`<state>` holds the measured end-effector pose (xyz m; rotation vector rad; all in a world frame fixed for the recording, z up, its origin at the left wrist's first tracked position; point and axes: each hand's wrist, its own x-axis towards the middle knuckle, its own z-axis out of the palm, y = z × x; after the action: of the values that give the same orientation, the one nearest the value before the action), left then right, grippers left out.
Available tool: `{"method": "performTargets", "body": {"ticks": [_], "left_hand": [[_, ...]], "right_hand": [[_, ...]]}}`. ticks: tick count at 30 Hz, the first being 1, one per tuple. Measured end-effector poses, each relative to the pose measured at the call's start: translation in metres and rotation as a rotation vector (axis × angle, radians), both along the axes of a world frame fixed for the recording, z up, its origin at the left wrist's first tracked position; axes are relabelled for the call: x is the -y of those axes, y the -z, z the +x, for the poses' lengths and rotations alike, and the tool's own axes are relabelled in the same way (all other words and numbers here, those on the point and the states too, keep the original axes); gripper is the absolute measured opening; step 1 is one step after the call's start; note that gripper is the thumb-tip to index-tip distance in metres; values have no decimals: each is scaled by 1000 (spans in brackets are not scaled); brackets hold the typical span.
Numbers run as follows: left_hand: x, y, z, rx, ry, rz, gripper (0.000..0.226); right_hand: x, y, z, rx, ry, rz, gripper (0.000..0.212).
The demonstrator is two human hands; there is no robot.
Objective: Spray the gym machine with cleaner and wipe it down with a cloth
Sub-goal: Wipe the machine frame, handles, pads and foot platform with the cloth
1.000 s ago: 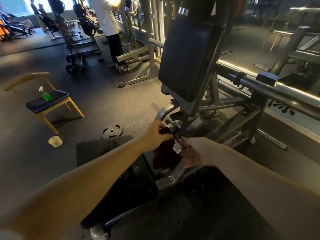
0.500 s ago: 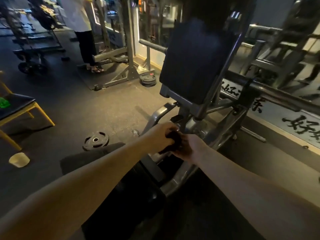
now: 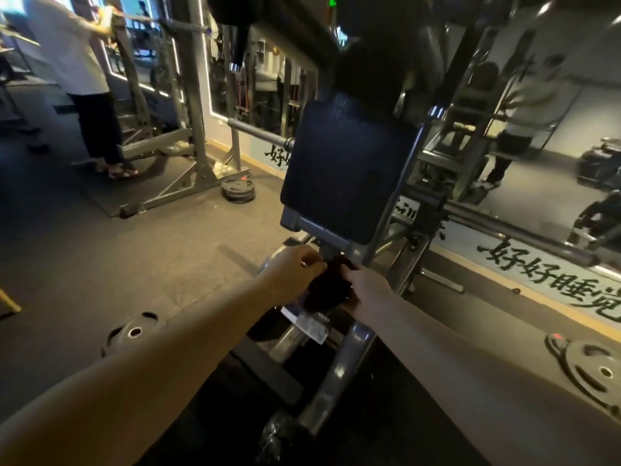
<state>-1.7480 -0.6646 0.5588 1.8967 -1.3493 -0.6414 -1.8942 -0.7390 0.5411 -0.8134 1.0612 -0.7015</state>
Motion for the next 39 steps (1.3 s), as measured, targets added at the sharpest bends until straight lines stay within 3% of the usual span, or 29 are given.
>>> {"method": "performTargets", "body": {"ticks": [7,12,18,22,25,29,33,39], "left_hand": [[55,-62,7,-14,46,-122,25],[82,-96,30,-4,85,-182,29],[109,-131,75,-20,180,-293,24],[117,-152,126,22,255,-371,31],[117,-169,170,19,361,-434,23],[109,-194,211,-12,513,-460,24],[102,-231,233,-60,638,-526,23],[101,-288,236,-105,706,-602,30]], "right_hand": [[75,-57,13,79,-2,-112,22],[100,-89,31,244,-70,-178,36],[117,-122,74,276,55,-303,32],[106,-152,119,230,155,-409,28],[80,-177,156,218,243,-465,26],[46,-208,198,300,387,-463,30],[32,-248,222,370,479,-460,34],[23,-310,225,261,517,-645,34]]}}
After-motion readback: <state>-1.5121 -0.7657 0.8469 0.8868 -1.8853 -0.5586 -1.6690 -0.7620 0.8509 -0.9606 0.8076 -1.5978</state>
